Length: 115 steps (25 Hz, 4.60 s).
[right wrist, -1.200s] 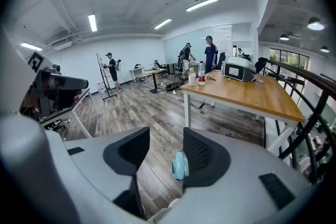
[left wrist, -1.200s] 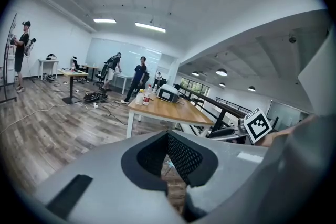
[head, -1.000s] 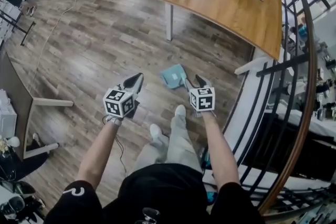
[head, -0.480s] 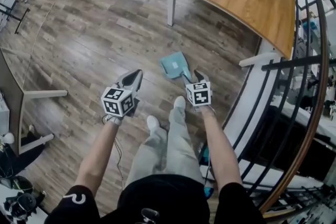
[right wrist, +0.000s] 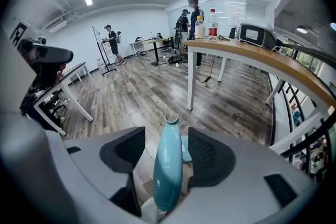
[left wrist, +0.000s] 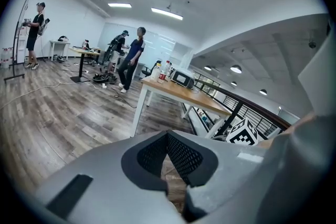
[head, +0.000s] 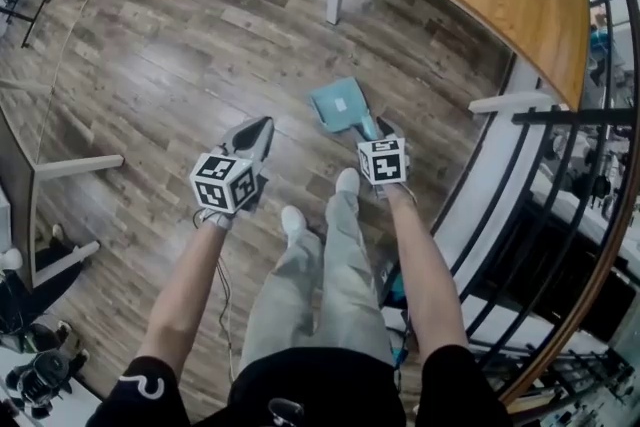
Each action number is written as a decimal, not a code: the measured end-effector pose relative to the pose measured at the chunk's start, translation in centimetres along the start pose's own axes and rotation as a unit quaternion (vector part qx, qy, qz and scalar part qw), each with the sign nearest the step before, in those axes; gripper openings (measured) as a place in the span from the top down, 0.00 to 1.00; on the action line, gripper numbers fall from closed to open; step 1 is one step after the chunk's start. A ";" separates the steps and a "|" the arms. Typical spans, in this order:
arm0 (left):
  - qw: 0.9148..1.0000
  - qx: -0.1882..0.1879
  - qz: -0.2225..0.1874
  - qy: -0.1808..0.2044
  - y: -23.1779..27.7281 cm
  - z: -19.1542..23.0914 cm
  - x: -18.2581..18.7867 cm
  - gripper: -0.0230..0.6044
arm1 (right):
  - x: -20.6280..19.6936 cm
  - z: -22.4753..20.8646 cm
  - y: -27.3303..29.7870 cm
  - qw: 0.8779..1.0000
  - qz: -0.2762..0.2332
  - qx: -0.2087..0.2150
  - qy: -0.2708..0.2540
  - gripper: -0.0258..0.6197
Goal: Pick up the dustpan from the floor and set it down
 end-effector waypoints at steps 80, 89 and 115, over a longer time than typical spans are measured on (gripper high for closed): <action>0.998 0.025 -0.037 0.053 -12.2 -3.4 7.2 0.97 | 7.2 5.6 -16.5 1.000 -0.009 -0.023 -0.016 0.83; 0.994 0.042 -0.079 0.055 -17.9 -1.5 11.5 0.97 | 15.6 9.7 -22.9 0.997 -0.053 -0.023 -0.050 0.83; 0.985 0.026 -0.137 0.097 -23.0 -2.6 17.9 0.97 | 22.7 14.7 -31.7 0.987 -0.137 -0.028 -0.073 0.83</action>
Point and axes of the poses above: the fingertips, and each gripper's own axes: y forward along the fingers, z to its left, x out of its top, the point moved 8 cm from there along -y, backward along the fingers, and after that the axes turned 4 degrees about x, right-handed, at the moved point
